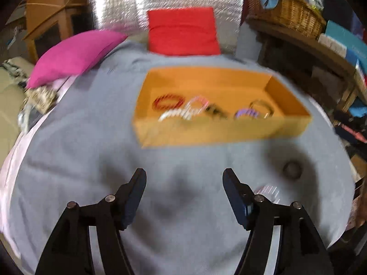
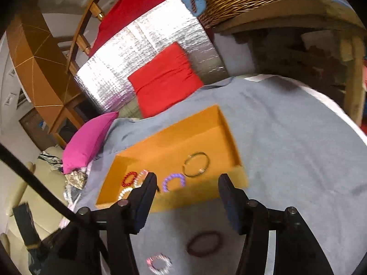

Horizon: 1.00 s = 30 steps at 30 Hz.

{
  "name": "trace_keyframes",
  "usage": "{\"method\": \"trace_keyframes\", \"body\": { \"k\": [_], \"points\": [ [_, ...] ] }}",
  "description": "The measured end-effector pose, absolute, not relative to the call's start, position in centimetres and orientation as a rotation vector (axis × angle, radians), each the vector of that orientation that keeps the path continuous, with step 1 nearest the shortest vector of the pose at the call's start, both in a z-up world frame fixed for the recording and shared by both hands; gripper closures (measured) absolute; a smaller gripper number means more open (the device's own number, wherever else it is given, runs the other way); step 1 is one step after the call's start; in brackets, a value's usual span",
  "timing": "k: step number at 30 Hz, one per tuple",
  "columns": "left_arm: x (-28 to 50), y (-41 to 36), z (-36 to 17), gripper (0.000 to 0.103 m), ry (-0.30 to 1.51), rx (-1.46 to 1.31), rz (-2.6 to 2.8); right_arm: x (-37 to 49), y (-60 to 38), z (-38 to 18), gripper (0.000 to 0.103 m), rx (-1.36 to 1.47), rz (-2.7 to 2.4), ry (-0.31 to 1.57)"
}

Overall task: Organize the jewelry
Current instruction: 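Move the left gripper to the pink-bead bracelet while the right gripper approaches the dark red bangle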

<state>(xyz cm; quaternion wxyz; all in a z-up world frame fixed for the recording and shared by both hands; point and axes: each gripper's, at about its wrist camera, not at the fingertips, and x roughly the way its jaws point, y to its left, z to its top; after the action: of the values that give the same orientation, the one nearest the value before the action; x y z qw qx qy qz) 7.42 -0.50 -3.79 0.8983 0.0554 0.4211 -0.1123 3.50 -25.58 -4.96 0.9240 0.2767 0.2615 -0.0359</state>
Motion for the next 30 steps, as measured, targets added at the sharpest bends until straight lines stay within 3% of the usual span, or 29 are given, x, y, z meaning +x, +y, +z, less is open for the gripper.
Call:
{"method": "trace_keyframes", "body": {
  "k": [13, 30],
  "points": [
    [6.1, 3.4, -5.2, 0.031, 0.827, 0.199, -0.175, 1.8, -23.4, -8.4, 0.044, 0.461, -0.106, 0.693],
    [6.5, -1.5, -7.0, 0.031, 0.852, 0.319, -0.217, 4.0, -21.6, -9.1, 0.044, 0.49, -0.013, 0.837]
  ]
}}
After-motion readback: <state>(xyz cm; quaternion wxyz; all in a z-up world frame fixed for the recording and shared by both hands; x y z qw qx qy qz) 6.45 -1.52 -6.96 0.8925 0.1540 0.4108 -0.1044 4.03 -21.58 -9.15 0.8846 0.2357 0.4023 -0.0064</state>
